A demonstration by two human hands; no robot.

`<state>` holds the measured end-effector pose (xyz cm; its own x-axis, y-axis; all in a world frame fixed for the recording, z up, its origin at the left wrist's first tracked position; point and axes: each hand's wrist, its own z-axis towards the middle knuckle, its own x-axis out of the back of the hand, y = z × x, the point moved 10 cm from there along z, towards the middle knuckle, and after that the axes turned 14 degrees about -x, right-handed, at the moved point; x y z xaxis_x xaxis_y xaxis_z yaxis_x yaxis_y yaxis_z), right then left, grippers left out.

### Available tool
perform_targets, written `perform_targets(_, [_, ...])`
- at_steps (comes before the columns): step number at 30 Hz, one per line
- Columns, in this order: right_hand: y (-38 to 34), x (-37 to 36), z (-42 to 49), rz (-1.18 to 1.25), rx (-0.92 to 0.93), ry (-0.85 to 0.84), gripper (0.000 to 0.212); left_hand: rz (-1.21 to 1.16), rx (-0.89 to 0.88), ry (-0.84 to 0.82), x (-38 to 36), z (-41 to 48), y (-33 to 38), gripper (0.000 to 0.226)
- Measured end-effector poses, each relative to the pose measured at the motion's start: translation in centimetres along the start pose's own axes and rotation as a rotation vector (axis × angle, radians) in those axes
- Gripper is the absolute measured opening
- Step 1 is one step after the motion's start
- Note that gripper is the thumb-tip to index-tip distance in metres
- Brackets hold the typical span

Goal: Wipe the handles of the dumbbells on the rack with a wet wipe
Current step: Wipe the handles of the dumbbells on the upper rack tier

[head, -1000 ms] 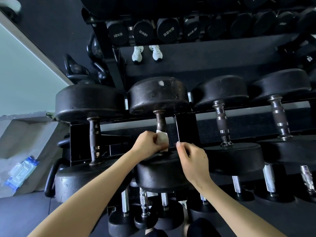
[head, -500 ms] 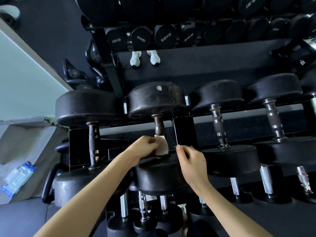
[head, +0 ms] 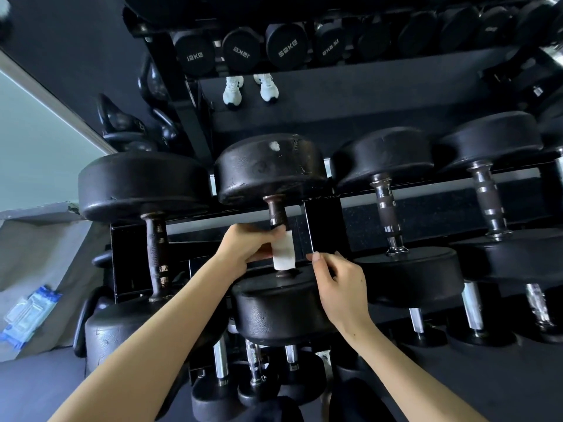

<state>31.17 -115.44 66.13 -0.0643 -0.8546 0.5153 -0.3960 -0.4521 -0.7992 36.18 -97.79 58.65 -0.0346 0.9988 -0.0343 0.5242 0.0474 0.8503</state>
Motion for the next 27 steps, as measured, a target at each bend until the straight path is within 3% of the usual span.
perform_targets(2, [0.0, 0.0, 0.0, 0.013, -0.001, -0.001, 0.047, 0.046, -0.025, 0.01, 0.1, -0.1, -0.1, 0.033])
perform_targets(6, [0.0, 0.2, 0.0, 0.008, -0.002, 0.01, 0.048, 0.36, -0.152, -0.004, 0.3, -0.1, 0.2, 0.026])
perform_targets(9, [0.0, 0.1, 0.0, 0.007, -0.007, 0.007, 0.048, 0.545, -0.191, -0.047, 0.0, -0.5, 0.5, 0.051])
perform_targets(11, [0.0, 0.0, 0.0, 0.011, -0.002, 0.001, 0.046, 0.662, -0.194, -0.106, -0.3, -0.5, 0.4, 0.041])
perform_targets(13, [0.0, 0.0, 0.0, 0.016, -0.001, -0.001, 0.046, 0.644, -0.166, -0.181, -0.6, -0.5, 0.0, 0.029])
perform_targets(17, [-0.1, 0.0, 0.0, 0.017, -0.004, -0.014, 0.047, 0.64, -0.144, -0.308, -0.8, -0.3, -0.5, 0.026])
perform_targets(21, [0.4, 0.3, -0.2, 0.056, -0.041, 0.017, 0.045, 0.602, -0.127, -0.198, -0.4, -0.5, -0.7, 0.027])
perform_targets(27, [1.2, 1.3, -0.5, 0.069, -0.098, 0.149, 0.031, 0.841, -0.179, -0.02, -1.0, -1.1, 1.3, 0.044])
